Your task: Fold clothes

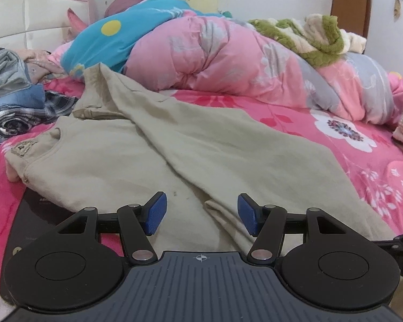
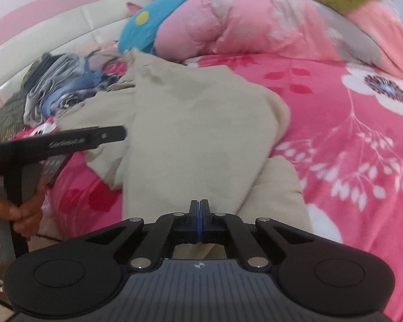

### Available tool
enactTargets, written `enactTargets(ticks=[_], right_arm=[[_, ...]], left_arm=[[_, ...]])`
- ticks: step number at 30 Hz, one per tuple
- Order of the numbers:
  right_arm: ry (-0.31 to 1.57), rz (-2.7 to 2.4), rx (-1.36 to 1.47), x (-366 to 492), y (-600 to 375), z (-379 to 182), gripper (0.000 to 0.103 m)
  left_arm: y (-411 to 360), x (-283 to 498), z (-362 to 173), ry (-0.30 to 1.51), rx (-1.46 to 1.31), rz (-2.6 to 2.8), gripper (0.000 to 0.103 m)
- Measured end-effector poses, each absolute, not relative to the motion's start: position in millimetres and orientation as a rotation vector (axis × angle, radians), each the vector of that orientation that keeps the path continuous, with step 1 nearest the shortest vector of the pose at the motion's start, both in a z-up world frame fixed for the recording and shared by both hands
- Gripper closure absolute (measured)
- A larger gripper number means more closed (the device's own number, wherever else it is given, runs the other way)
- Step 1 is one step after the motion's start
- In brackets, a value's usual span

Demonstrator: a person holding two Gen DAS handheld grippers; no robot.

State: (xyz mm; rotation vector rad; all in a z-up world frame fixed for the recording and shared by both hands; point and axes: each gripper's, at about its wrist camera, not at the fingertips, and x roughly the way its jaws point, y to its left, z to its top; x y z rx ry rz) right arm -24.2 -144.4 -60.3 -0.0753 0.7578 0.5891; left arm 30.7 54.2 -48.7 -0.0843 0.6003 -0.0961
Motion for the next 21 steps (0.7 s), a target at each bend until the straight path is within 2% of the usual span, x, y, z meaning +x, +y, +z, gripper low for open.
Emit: enactTargets(ticks=[7,8,9,11,19,21], right_arm=[[0.708,0.613,-0.063,-27.2,-148.3,-52.5,0.099],[0.701,0.617,-0.062,-27.7,-148.9,-51.4,0.093],[0.690,0.627,-0.075,-29.6,-146.7,-50.6,0.082],[0.668,0.653,-0.157,-36.7,-131.9,-53.8,0.072],[0.710,0.598,-0.261,-27.6,-108.5,-73.0,0.074],[0.706,0.578,-0.280,-30.3,-106.0,-74.6,0.079]], left_arm=[[56.6,34.1,-61.9,0.675,-0.052,-0.052,0.045],[56.3,34.1,-62.9,0.680,-0.051,-0.052,0.045],[55.9,34.2,-63.3,0.682,-0.051,-0.053,0.045],[55.3,33.9,-63.4,0.682,-0.048,-0.058,0.045],[55.2,33.1,-63.4,0.680,-0.051,-0.063,0.045],[55.3,33.4,-63.5,0.680,-0.054,-0.064,0.045]])
